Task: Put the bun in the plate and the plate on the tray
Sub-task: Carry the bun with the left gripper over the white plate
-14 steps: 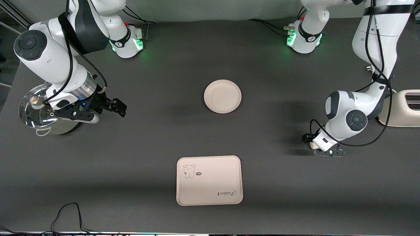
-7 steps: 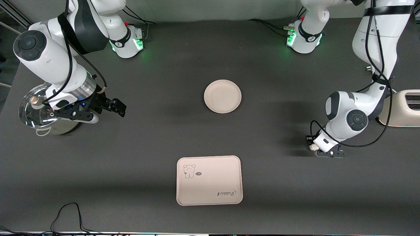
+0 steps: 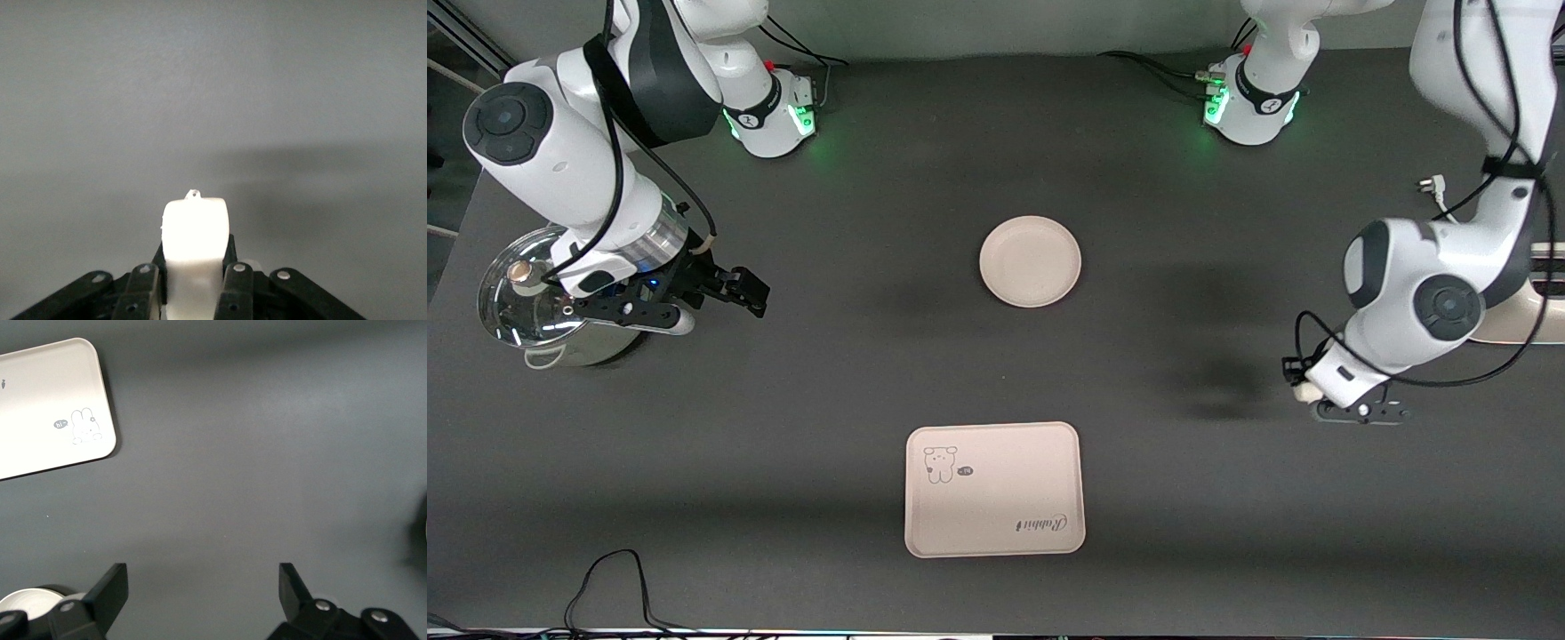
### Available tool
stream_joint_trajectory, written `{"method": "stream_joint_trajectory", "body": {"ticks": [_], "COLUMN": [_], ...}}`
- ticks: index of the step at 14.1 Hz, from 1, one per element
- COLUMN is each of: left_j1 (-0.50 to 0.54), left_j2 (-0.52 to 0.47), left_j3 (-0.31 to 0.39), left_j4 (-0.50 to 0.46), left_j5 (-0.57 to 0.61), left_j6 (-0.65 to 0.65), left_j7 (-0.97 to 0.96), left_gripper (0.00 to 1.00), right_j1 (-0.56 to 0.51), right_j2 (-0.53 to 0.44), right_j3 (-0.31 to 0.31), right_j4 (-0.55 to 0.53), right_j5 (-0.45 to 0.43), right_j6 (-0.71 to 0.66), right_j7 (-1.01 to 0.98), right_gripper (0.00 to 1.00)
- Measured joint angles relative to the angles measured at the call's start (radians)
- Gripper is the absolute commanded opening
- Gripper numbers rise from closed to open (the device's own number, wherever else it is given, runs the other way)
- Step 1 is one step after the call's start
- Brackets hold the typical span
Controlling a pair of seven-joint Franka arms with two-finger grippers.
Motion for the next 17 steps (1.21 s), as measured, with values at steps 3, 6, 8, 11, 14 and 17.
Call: {"method": "stream_joint_trajectory", "body": {"ticks": [3,6,8,11,14,17], "left_j1": [-0.002,-0.002,-0.002,-0.004,-0.021,-0.118], "left_j2": [-0.178,-0.302,-0.338,-0.339,-0.317,-0.275], "left_j3": [-0.010,-0.012,-0.018,-0.051,-0.163,-0.282], "left_j4": [0.055,0.160,0.213,0.226,0.226,0.223], "left_j5": [0.000,-0.003,-0.022,-0.093,-0.135,-0.140], "left_j6": [-0.286,-0.558,-0.641,-0.650,-0.628,-0.531], "left_j7": [0.003,0.019,0.021,0.010,-0.138,-0.406], "left_gripper": [0.33,0.33,0.33,0.34,0.34,0.36], "right_j1": [0.000,0.000,0.000,0.000,0.000,0.000], "right_j2": [0.000,0.000,0.000,0.000,0.000,0.000], "right_j3": [0.000,0.000,0.000,0.000,0.000,-0.001], "right_j4": [0.000,0.000,0.000,0.000,0.001,0.001], "right_j5": [0.000,0.000,0.000,0.000,0.000,0.000], "right_j6": [0.000,0.000,0.000,0.000,0.001,0.001], "right_j7": [0.000,0.000,0.000,0.000,0.000,0.000], "right_gripper": [1.00,1.00,1.00,1.00,1.00,1.00]}}
